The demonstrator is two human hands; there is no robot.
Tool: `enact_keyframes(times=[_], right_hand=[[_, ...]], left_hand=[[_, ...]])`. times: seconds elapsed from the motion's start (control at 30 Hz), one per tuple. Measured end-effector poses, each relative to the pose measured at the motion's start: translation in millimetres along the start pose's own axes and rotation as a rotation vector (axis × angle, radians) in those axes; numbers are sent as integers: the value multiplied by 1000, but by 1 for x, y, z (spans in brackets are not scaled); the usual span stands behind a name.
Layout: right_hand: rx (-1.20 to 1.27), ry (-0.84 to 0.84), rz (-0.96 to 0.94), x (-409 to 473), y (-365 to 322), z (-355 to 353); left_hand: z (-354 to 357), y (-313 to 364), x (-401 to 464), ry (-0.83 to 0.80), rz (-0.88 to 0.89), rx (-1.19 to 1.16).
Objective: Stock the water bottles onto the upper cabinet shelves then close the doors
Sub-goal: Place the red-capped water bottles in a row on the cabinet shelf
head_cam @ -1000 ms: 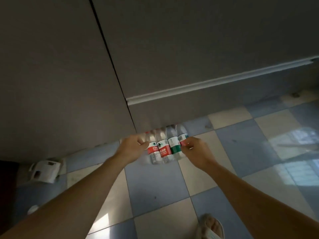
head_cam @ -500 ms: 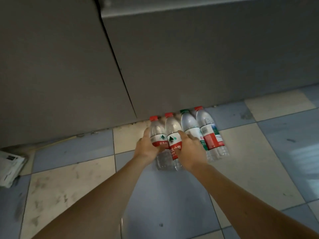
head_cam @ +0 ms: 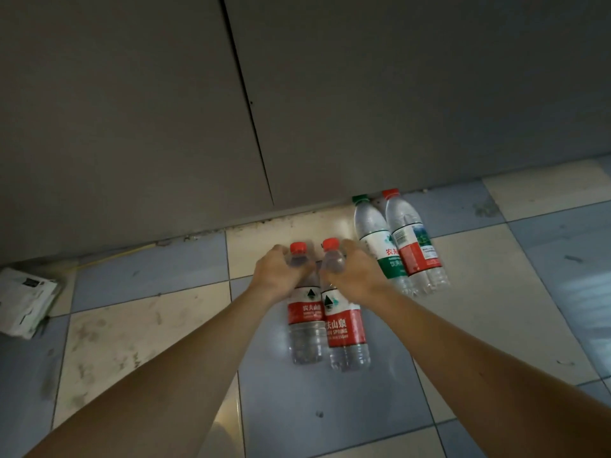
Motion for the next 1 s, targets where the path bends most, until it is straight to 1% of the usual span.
enact_keyframes(times=[0.07, 0.17, 0.27, 0.37, 0.47, 0.57, 0.67, 0.73, 0.87, 1.0], right_hand=[[-1, -14, 12, 14, -2, 8], [-17, -7, 25, 23, 5, 13], [125, 36, 5, 19, 6, 8], [250, 52, -67, 11, -5, -4], [301, 108, -176, -5, -24, -26], [283, 205, -289, -26, -38, -44], [288, 293, -367, -46, -42, -46], [296, 321, -400, -53, -41, -41], [227, 393, -455, -60, -32, -31], [242, 402, -466, -66, -20, -22]], left_hand=[[4, 2, 7, 11, 38, -28], [9, -2, 10, -48, 22, -150], [3, -3, 7, -63, 59, -250], [-13, 4, -1, -46, 162, -298], [-36, 16, -16, 2, 298, -261], [-53, 25, -36, 76, 436, -170], [-60, 29, -52, 156, 563, -93], [-61, 26, -59, 210, 624, -32], [-60, 9, -62, 273, 625, 33], [-61, 4, -58, 234, 622, 54]])
Point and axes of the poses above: each hand's wrist, its own x-axis towards the middle knuckle, its own z-axis out of the palm, y = z × x, the point moved 5 cm from there along x, towards the middle knuckle
